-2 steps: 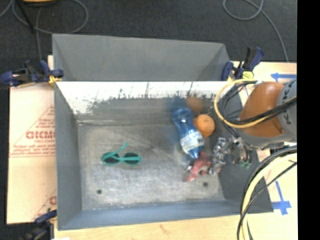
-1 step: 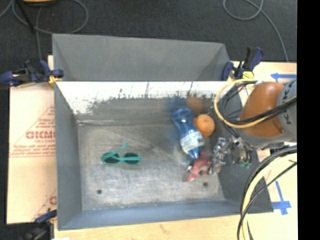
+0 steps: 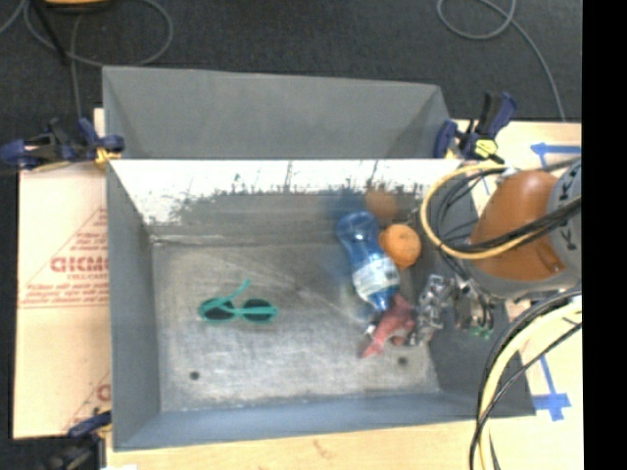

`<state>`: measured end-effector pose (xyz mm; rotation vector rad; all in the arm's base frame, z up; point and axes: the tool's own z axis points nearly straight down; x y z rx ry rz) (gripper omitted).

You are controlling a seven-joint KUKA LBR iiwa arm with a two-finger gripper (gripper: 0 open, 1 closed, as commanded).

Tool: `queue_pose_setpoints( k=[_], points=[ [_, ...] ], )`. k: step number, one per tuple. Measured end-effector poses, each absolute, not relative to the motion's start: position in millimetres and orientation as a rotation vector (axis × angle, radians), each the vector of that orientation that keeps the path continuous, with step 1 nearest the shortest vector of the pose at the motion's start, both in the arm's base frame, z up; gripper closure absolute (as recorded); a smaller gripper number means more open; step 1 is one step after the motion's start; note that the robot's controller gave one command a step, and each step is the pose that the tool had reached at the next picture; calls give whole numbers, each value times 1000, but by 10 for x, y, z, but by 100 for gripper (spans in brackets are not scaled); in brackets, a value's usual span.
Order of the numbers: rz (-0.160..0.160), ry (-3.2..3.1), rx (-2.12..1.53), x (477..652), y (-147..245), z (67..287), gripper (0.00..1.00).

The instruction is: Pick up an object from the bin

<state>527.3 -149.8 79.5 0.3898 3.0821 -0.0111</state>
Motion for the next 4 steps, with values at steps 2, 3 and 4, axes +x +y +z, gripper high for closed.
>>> queue_pose_setpoints(
  k=[2, 3, 4],
  points=[
    [-15, 3096, 364, 5276, -1419, 788, 100],
    [-15, 3101, 291, 5267, -1417, 793, 100],
    [-8, 3129, -140, 5268, -1270, 975, 100]
  ],
)
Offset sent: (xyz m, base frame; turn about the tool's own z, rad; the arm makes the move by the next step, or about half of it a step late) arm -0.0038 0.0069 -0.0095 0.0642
